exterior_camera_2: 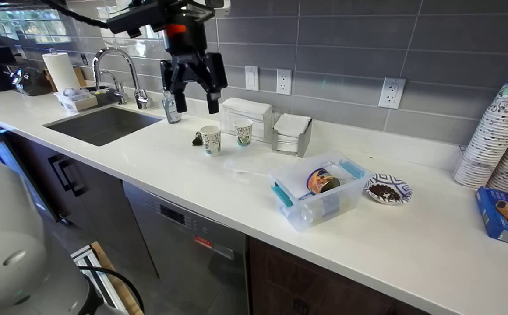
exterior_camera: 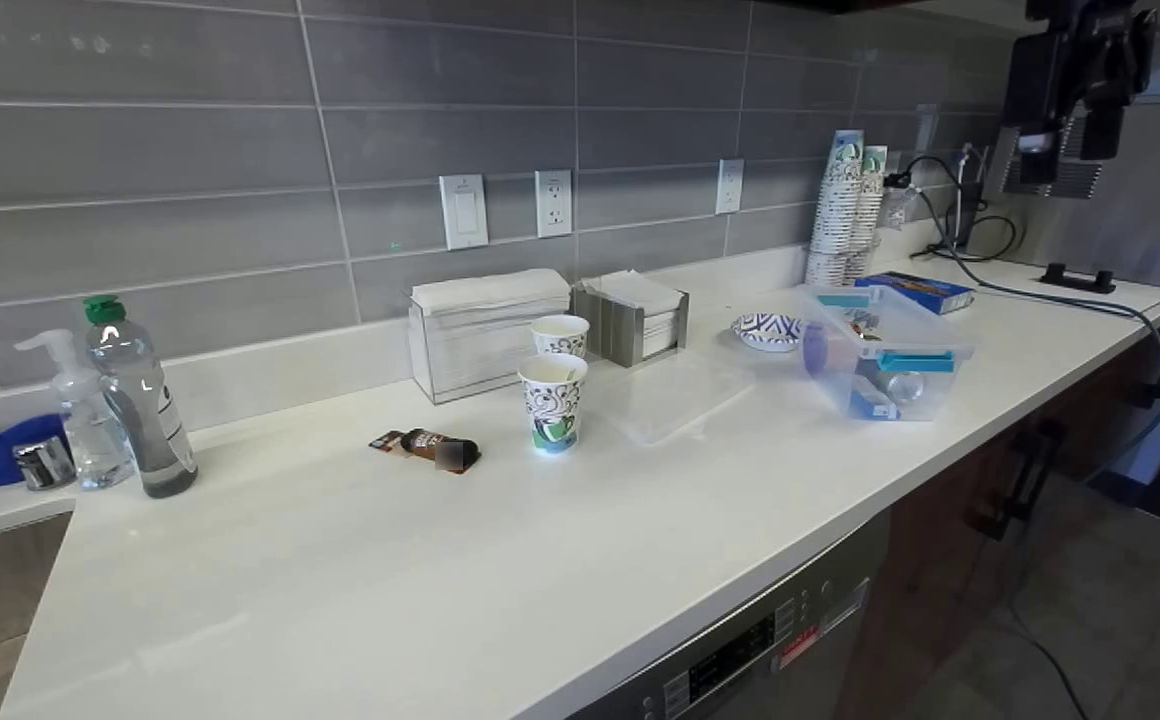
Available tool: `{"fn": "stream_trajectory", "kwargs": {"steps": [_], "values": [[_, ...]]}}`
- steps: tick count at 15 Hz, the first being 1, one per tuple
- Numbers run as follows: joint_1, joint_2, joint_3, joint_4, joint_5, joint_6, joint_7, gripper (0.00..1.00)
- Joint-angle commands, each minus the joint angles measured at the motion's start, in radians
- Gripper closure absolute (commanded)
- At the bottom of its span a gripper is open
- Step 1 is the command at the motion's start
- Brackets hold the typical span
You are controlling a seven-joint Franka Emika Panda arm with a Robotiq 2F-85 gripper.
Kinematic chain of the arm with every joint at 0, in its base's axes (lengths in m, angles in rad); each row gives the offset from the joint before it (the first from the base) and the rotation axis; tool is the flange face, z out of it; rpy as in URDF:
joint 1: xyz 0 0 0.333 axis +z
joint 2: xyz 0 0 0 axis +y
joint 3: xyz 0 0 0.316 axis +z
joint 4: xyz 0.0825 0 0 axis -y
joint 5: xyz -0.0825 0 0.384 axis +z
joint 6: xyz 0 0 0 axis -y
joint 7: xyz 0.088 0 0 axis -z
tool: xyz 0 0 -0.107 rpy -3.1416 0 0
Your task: Take the can out of the clear container.
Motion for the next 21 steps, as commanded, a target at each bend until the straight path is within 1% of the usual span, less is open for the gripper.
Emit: {"fn": "stream_trajectory", "kwargs": {"steps": [1,2,5,8,12,13,17,18,19,21], "values": [[0.068,0.092,-0.070,0.035,0.025,0.092,-0.156,0.00],[0.080,0.114,-0.087,0.036,0.029,0.141,-0.202,0.00],[0.110,0.212,-0.141,0.075,0.059,0.236,-0.366,0.00],[0.133,0.324,-0.192,0.125,0.112,0.325,-0.553,0.00],[0.118,0.483,-0.237,0.231,0.200,0.364,-0.856,0.00],[0.143,0.520,-0.277,0.259,0.208,0.372,-0.930,0.00],[0.153,0.677,-0.357,0.403,0.249,0.328,-1.230,0.00],[0.143,0.720,-0.367,0.440,0.265,0.316,-1.306,0.00],[0.045,0.760,-0.290,0.476,0.276,0.306,-1.381,0.00],[-0.011,0.839,-0.270,0.540,0.253,0.322,-1.510,0.00]]}}
